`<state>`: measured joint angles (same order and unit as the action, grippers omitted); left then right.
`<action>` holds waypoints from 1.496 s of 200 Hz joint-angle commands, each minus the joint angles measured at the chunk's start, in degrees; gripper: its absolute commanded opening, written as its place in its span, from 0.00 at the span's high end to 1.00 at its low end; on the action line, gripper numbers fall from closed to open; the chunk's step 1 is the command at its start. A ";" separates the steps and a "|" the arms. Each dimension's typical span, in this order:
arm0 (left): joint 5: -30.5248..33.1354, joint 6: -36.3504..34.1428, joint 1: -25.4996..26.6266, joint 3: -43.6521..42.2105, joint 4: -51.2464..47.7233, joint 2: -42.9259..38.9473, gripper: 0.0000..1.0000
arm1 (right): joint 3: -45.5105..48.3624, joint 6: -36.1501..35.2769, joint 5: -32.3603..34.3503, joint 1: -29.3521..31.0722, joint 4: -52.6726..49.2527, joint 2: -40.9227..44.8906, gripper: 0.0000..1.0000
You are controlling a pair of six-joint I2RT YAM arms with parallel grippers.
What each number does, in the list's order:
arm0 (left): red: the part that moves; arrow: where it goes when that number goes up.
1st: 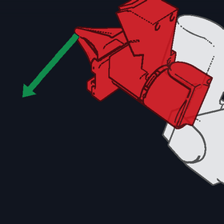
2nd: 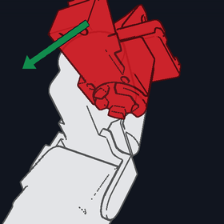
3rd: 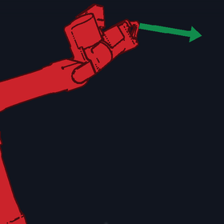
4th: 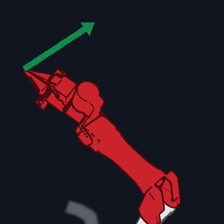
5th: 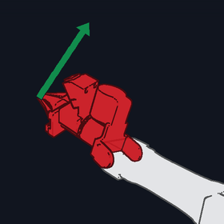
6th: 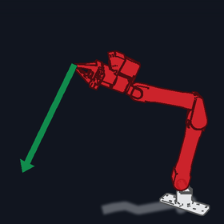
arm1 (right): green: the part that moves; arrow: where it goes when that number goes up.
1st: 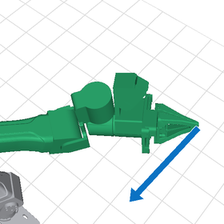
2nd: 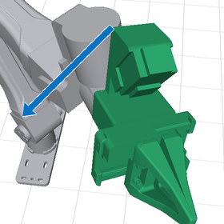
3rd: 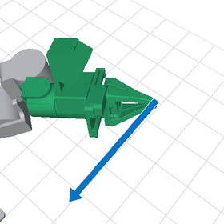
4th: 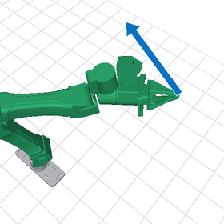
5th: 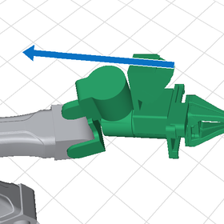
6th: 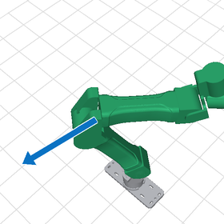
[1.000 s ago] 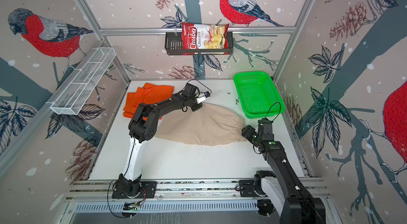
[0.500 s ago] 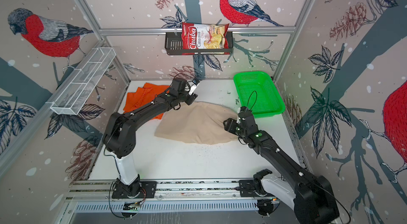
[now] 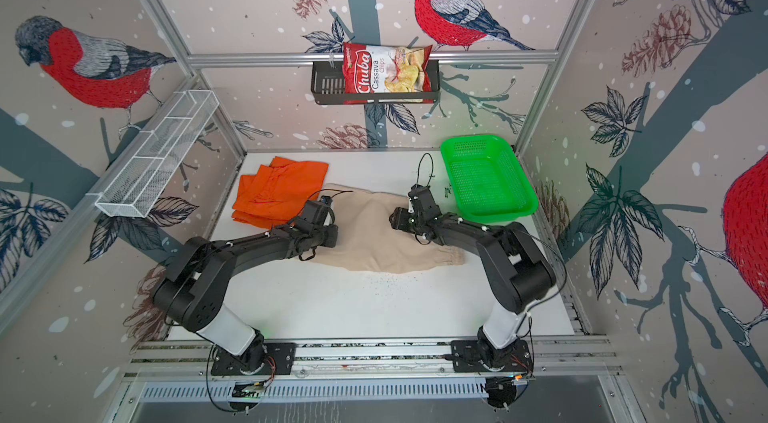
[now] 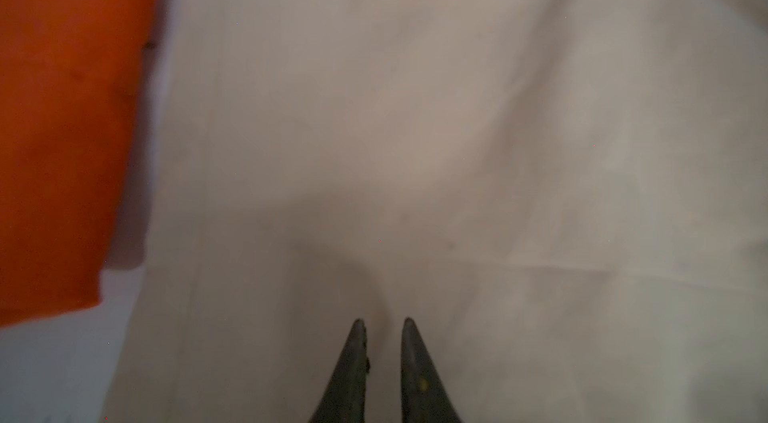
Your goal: Fold and stack the shorts
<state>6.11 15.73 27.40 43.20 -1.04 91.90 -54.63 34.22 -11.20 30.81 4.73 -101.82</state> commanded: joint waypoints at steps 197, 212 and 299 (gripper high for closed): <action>-0.81 23.10 2.17 -16.37 8.58 -20.77 0.86 | 8.43 5.44 6.19 13.20 0.89 13.35 0.37; 1.25 25.87 1.32 -15.44 7.11 -18.34 0.91 | 10.56 7.31 3.73 14.64 2.64 12.86 0.38; 2.50 35.11 -3.47 -24.33 11.47 -17.41 1.00 | 22.39 10.73 1.62 14.38 -2.75 13.43 0.37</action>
<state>7.51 46.48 24.71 21.87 9.32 76.27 -36.18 42.59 -9.02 45.19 8.12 -89.69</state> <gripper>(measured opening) 0.049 0.627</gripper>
